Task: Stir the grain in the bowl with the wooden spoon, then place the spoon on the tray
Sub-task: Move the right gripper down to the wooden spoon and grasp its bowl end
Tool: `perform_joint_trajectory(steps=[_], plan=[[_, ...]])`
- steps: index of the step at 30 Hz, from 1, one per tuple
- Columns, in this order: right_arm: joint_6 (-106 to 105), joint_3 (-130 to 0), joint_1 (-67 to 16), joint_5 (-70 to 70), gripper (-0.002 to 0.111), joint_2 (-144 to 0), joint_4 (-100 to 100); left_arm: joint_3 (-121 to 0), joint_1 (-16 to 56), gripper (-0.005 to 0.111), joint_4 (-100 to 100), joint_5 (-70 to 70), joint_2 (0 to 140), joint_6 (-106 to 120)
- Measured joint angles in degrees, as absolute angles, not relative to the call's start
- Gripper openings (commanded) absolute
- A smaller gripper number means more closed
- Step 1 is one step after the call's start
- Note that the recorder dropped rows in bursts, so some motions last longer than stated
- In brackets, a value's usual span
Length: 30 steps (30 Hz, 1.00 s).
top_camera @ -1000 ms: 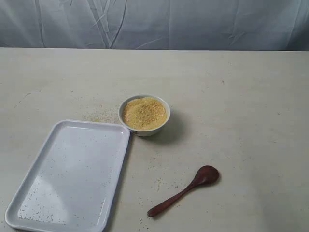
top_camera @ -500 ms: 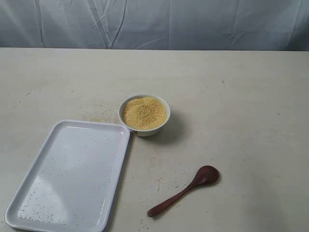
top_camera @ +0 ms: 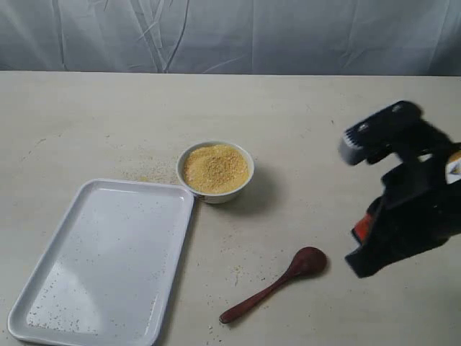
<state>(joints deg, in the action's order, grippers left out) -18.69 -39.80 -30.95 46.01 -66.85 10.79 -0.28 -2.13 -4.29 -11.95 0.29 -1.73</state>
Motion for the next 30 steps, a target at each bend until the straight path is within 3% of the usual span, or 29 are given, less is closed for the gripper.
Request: perform_joint_trajectory(steps=[5, 12, 19, 30], plan=[[-27.2, -39.9, -38.9, 40.8, -0.001, -76.0, 10.8, -0.3, -2.1, 0.0, -4.3, -11.9, 0.3, -1.7], [-38.0, -39.9, -43.2, 34.0, 0.035, -87.2, 2.3, -0.3, -2.1, 0.0, -4.3, -11.9, 0.3, -1.7], [-38.6, -39.9, -43.4, 31.3, 0.035, -92.1, -7.3, -0.3, -2.1, 0.0, -4.3, -11.9, 0.3, -1.7], [-46.2, -40.1, -43.4, 24.8, 0.035, -92.8, -6.0, -0.3, -2.1, 0.0, -4.3, -11.9, 0.3, -1.7]])
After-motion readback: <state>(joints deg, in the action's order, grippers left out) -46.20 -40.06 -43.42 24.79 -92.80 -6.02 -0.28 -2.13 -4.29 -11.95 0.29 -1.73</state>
